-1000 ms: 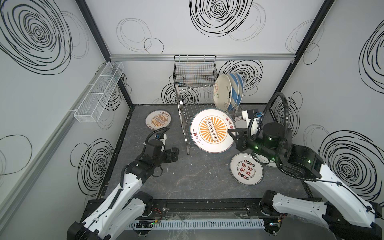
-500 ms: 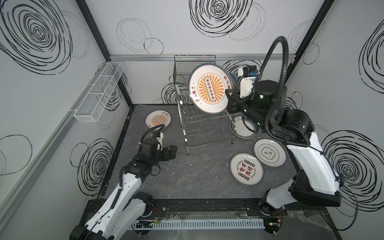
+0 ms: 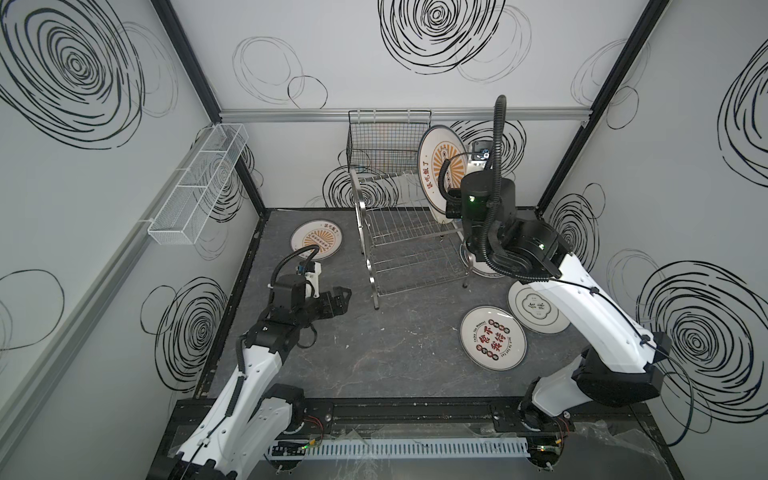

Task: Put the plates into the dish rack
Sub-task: 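Carry the sunburst plate to the rack and lower it beside the floral plate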

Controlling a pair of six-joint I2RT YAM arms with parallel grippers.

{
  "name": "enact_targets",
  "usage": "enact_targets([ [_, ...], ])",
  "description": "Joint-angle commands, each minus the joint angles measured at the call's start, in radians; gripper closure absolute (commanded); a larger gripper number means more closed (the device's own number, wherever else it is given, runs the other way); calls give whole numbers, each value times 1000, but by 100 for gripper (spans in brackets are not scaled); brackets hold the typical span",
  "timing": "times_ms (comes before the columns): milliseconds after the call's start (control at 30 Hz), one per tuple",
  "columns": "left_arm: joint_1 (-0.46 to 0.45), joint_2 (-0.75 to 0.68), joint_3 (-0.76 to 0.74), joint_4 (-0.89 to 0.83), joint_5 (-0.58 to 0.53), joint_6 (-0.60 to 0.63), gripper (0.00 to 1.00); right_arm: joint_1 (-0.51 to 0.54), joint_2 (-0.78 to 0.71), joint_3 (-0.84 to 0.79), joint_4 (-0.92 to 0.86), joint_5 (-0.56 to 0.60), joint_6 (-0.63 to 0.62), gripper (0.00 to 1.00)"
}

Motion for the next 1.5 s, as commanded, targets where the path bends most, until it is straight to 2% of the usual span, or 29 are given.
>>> enact_targets([
  [0, 15, 0, -10, 54, 39, 21, 4, -1, -14, -16, 145, 128, -33, 100],
  [667, 87, 1, -21, 77, 115, 17, 4, -37, 115, -50, 294, 137, -65, 100],
  [800, 91, -7, -21, 74, 101, 16, 4, -62, 147, -31, 272, 89, -30, 100],
  [1133, 112, -19, -23, 76, 111, 18, 4, -93, 229, 39, 221, 60, -15, 100],
  [1467, 112, -17, -23, 79, 119, 18, 4, -104, 240, 11, 208, 63, 2, 100],
])
